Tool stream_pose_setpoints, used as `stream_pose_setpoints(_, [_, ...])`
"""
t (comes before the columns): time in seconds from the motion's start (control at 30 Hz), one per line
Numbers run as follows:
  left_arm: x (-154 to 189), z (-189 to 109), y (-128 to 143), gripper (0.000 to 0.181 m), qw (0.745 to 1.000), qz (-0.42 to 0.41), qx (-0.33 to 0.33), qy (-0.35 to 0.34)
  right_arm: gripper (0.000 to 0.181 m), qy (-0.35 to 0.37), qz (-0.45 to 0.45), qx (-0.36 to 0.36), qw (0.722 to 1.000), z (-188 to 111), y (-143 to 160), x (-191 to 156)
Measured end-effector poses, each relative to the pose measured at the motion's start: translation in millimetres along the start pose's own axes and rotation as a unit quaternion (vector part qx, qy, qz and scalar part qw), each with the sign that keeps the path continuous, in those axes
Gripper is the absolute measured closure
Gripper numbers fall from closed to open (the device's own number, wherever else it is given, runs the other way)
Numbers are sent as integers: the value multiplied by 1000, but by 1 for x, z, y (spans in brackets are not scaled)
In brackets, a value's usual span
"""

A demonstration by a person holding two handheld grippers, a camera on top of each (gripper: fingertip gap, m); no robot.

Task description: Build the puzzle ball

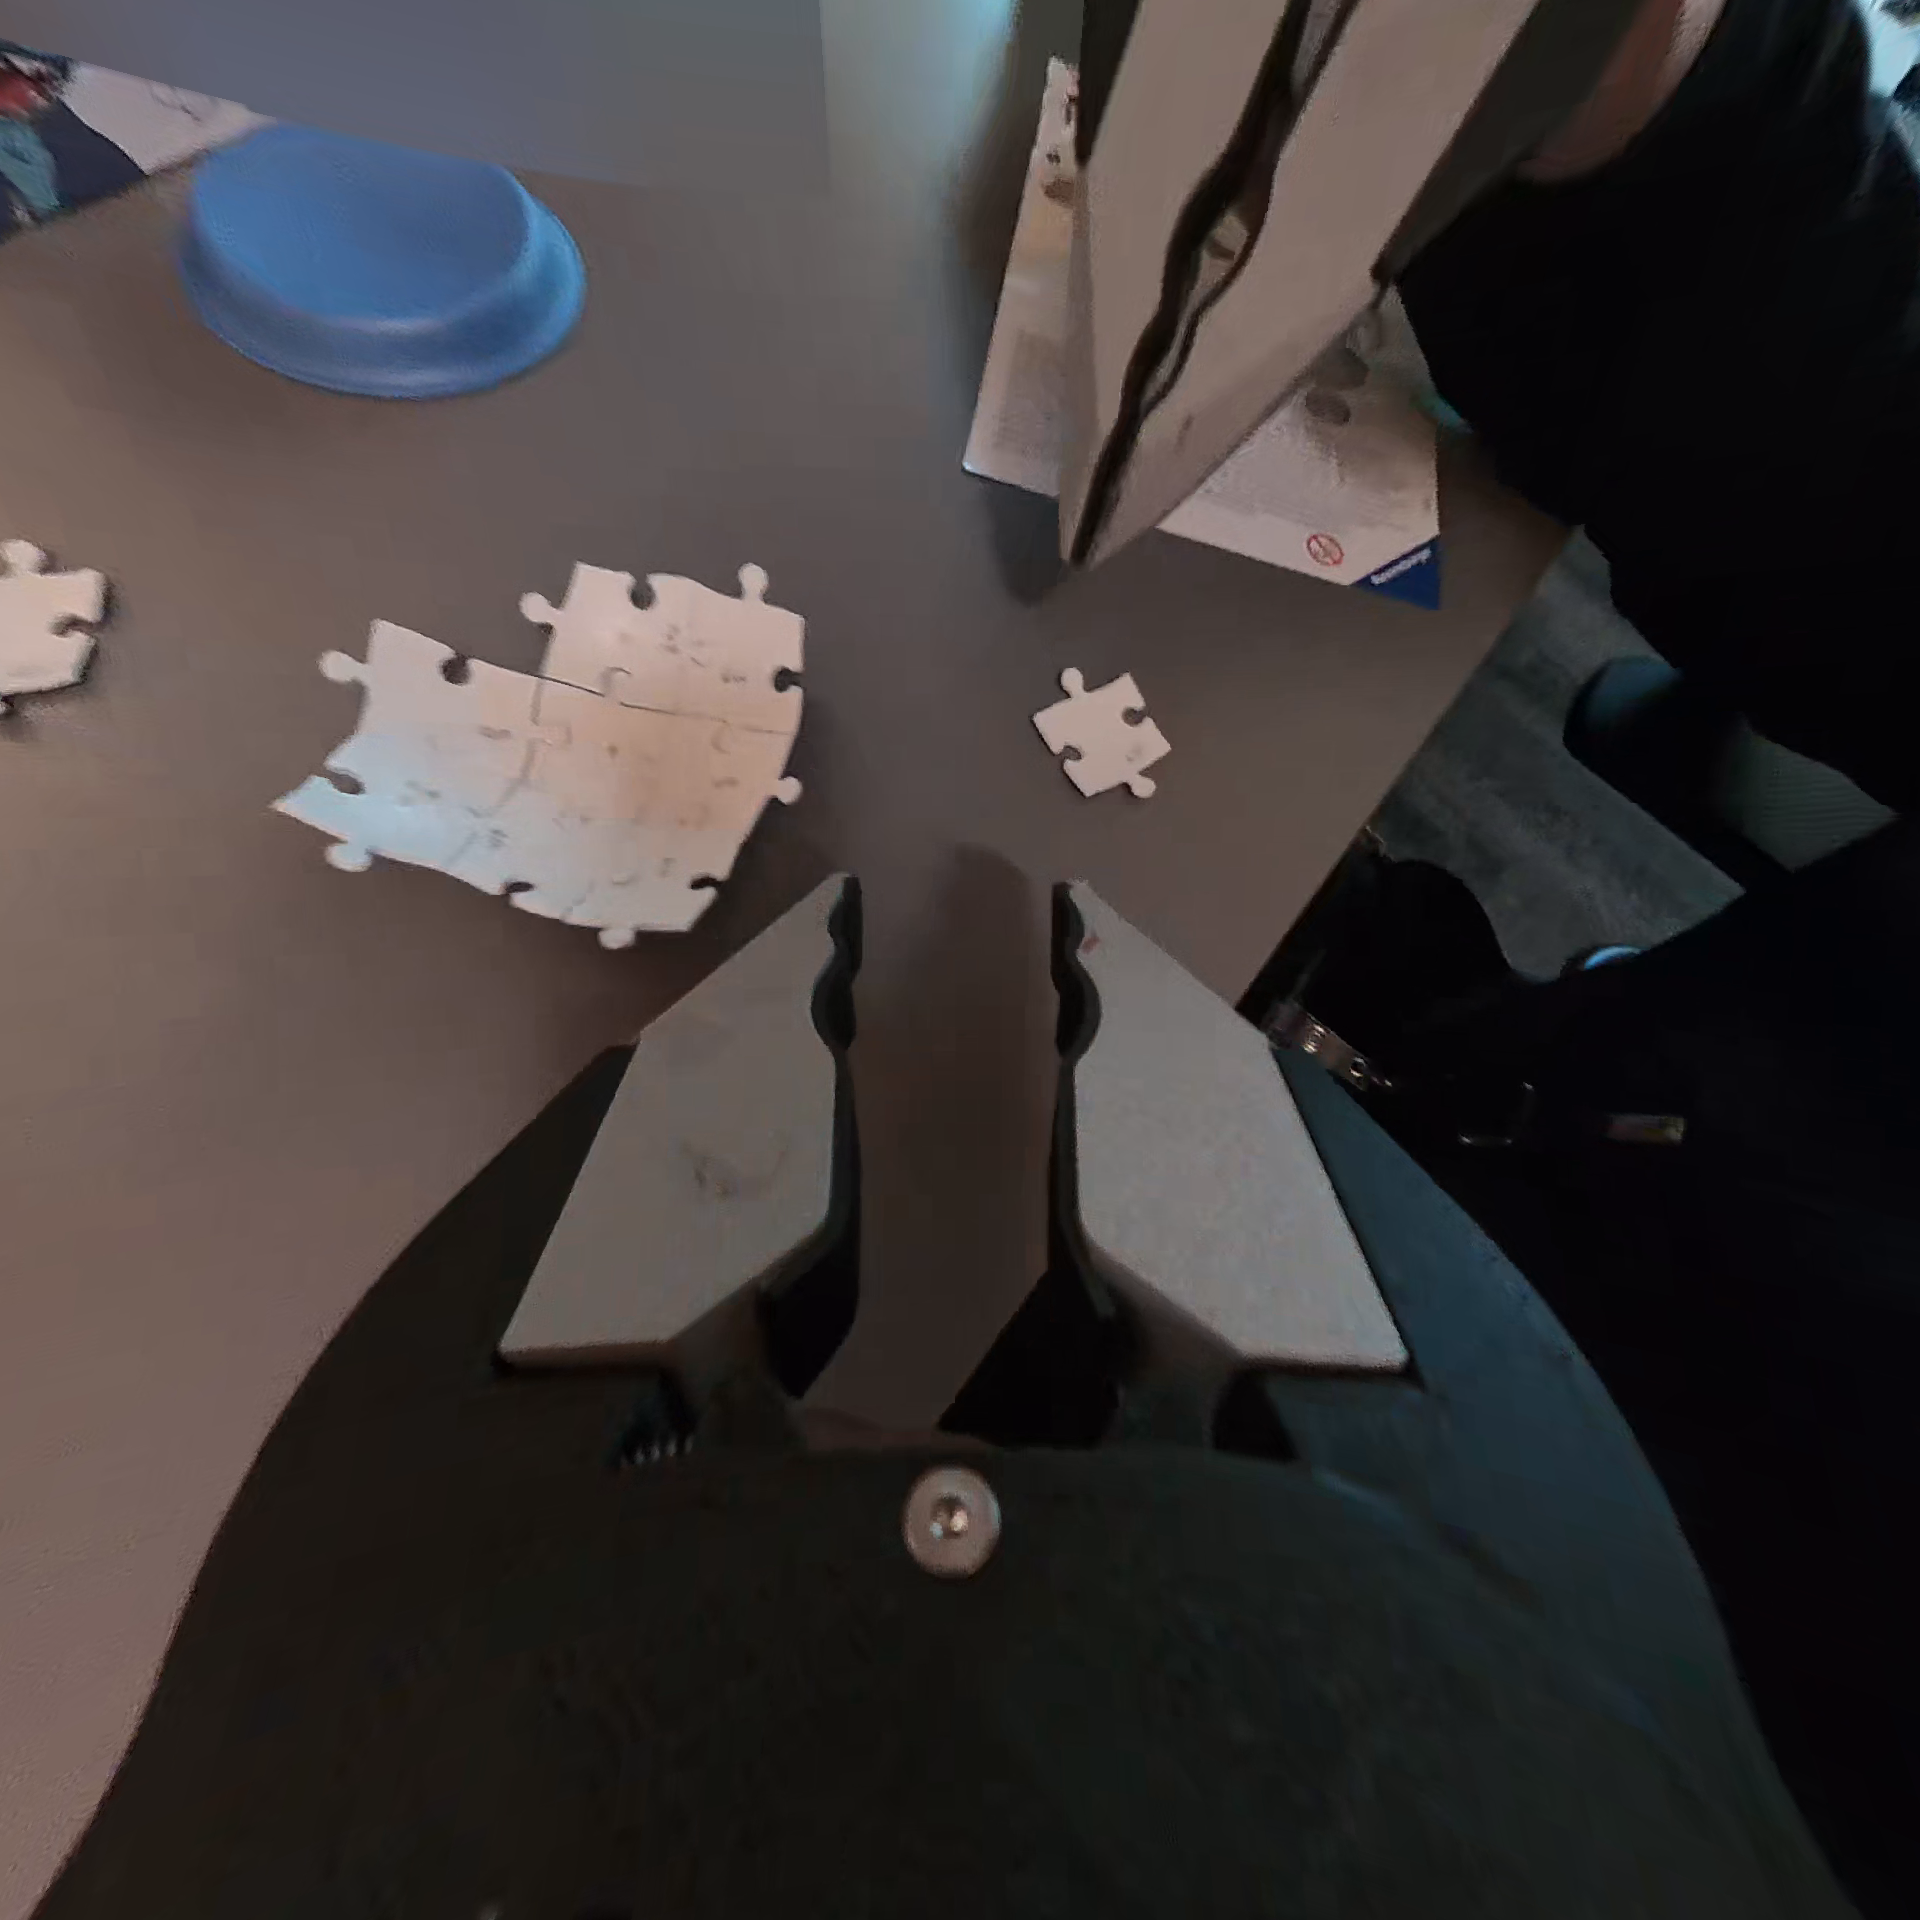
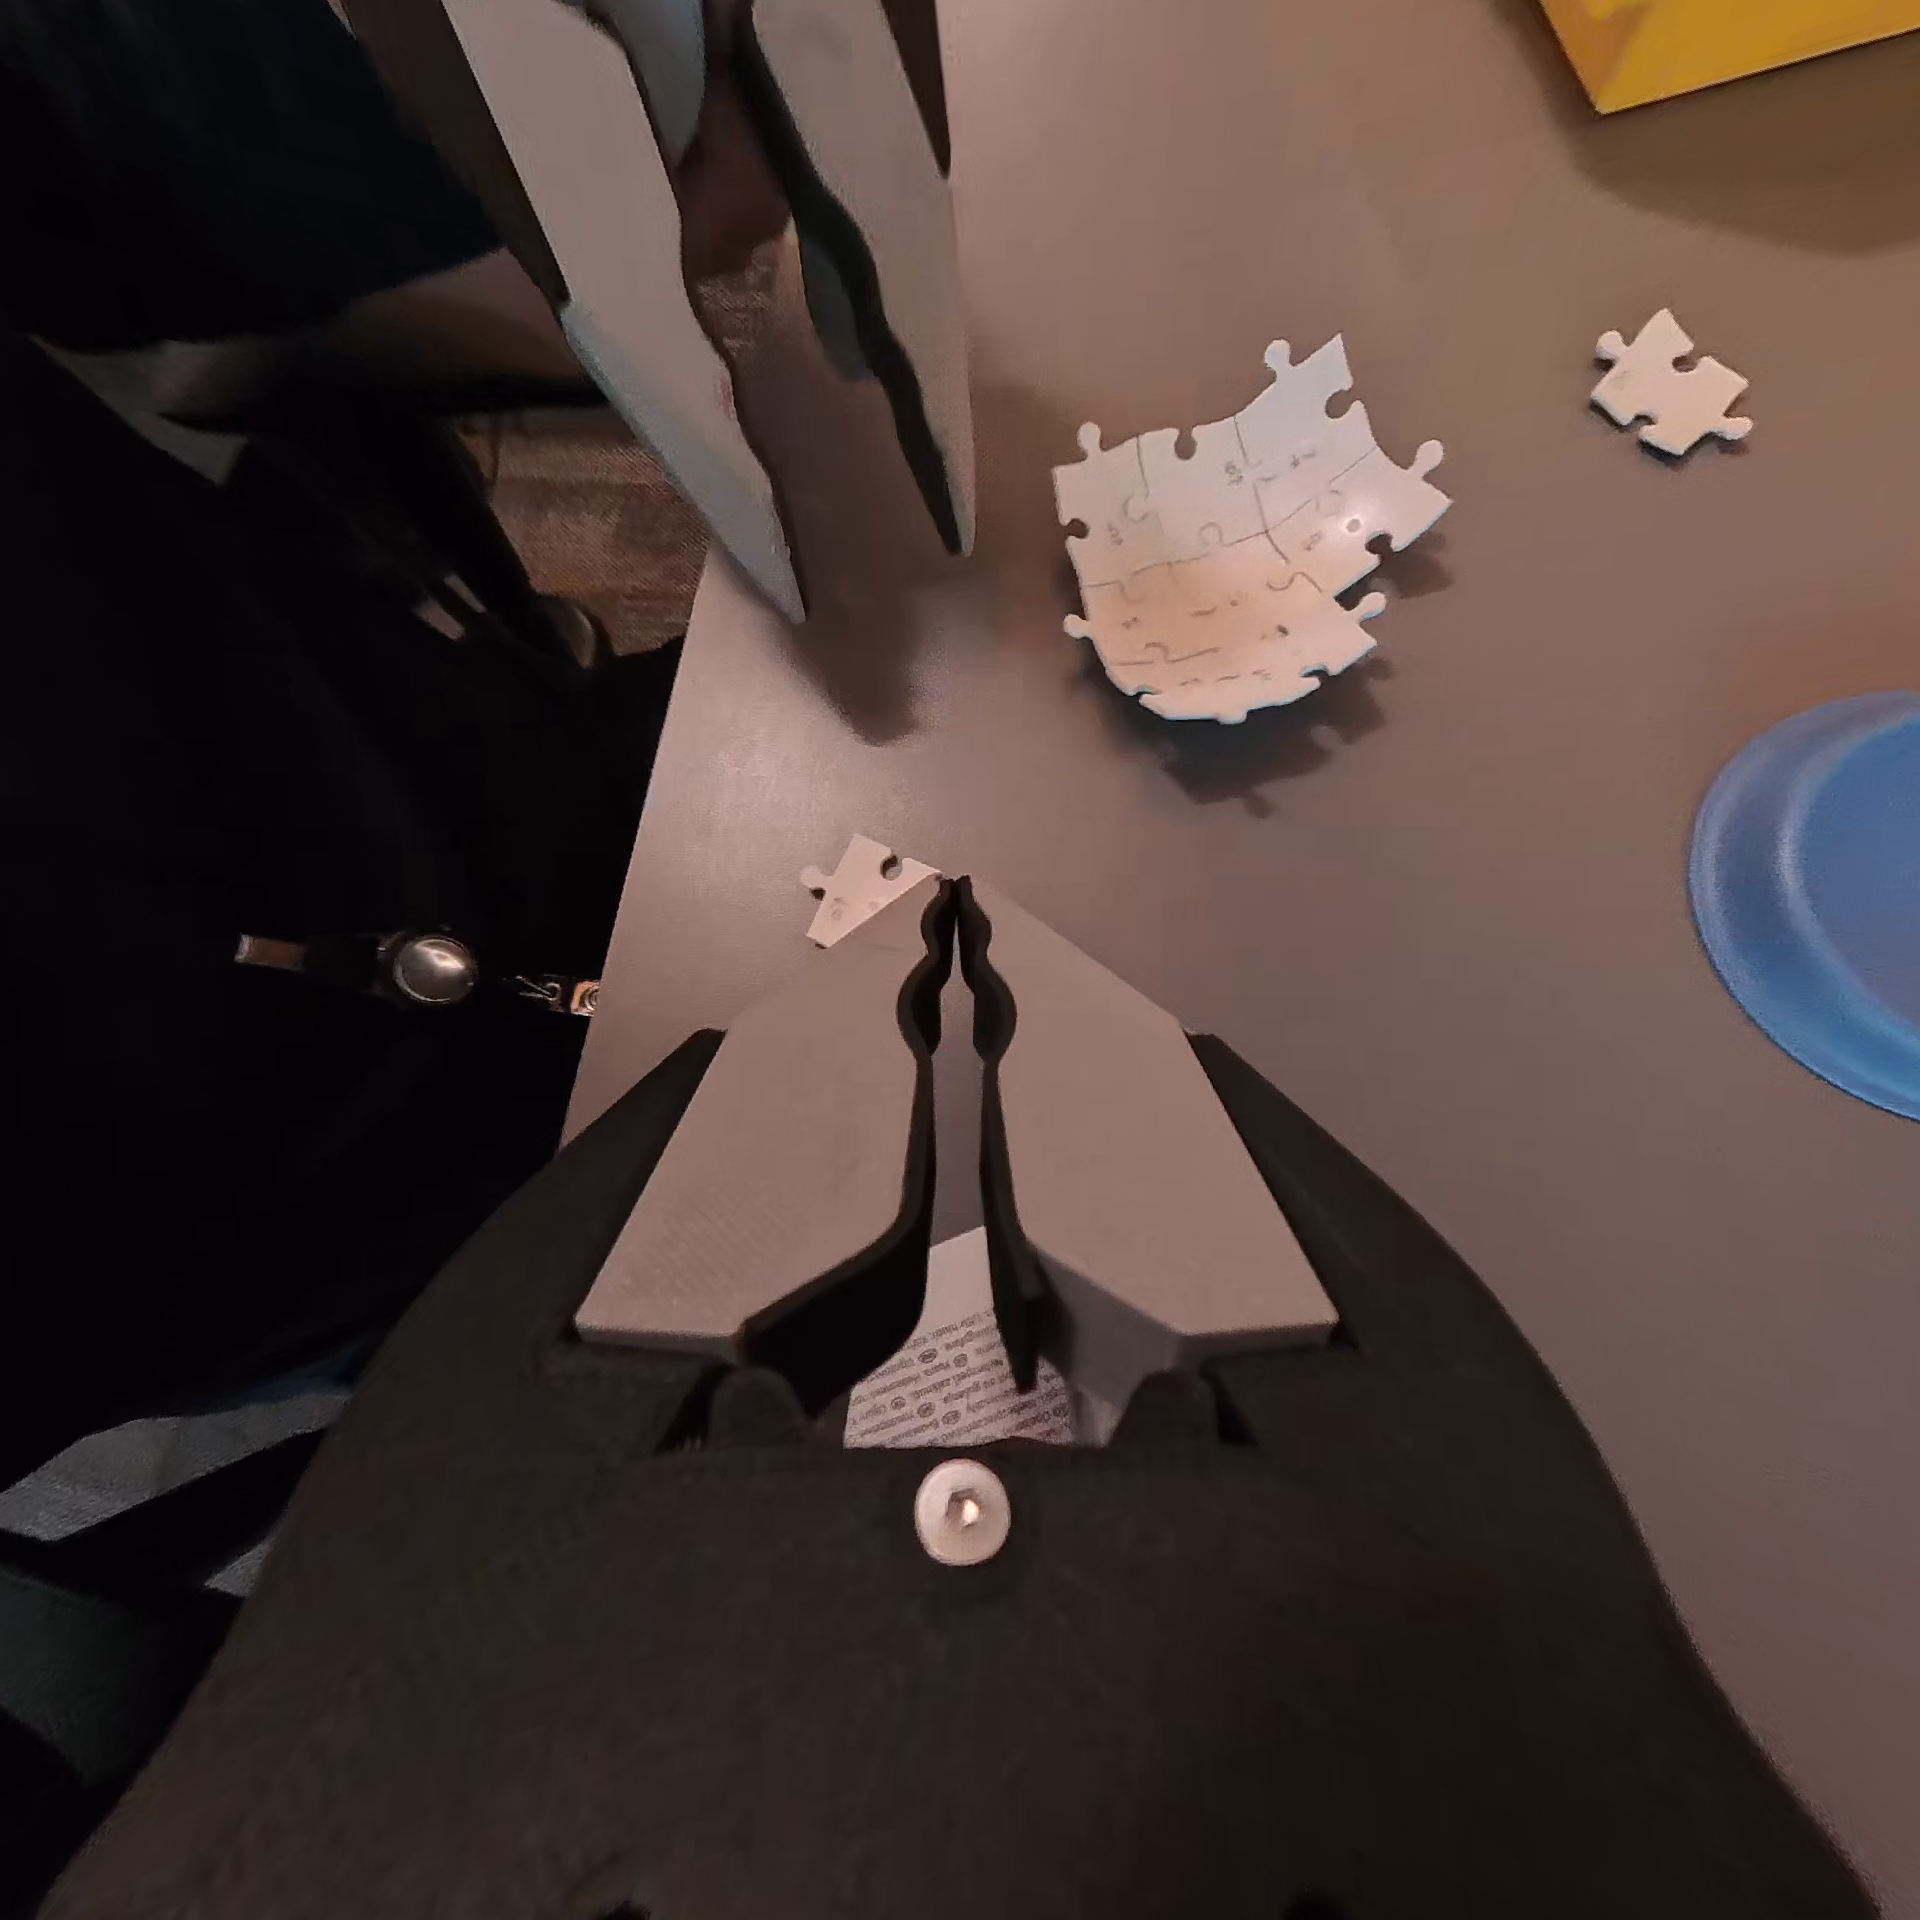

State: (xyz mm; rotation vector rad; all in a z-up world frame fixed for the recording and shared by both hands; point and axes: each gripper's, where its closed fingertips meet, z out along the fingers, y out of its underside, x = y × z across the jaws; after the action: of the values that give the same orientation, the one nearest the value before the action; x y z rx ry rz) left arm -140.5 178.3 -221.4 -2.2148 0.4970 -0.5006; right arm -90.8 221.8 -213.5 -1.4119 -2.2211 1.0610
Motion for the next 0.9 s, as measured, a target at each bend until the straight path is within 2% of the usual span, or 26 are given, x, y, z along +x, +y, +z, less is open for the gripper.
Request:
stream_pose_setpoints(0.07, [5,4,5,146,1000,-2,-10,5,181,-18,7,6,1000,-2,0,-4])
stream_pose_setpoints(0.13, [10,7,8,146,1000,-8,-10,15,163,-24,4,11,1000,-2,-2,-7])
stream_pose_setpoints(0.2, [11,8,8,146,1000,-8,-9,10,162,-35,-3,5,999,1,-2,-12])
stream_pose_setpoints(0.3, [6,6,4,147,1000,-7,2,-5,164,2,-5,1,1000,5,-3,-1])
stream_pose_setpoints(0.4, [-3,-1,4,147,1000,-20,7,-22,167,35,50,32,998,1,-10,21])
stream_pose_setpoints(0.53, [-26,-16,4,147,997,-55,23,-51,156,24,164,84,983,-4,-19,49])
stream_pose_setpoints(0.67, [-62,-32,-3,145,985,-149,68,-50,152,25,228,73,971,9,-24,70])
stream_pose_setpoints(0.8, [-93,-26,-1,139,976,-208,57,-29,150,5,250,45,967,31,-29,75])
stream_pose_setpoints(0.9, [-95,-12,-4,136,974,-223,47,2,150,-19,273,29,961,44,-29,75])
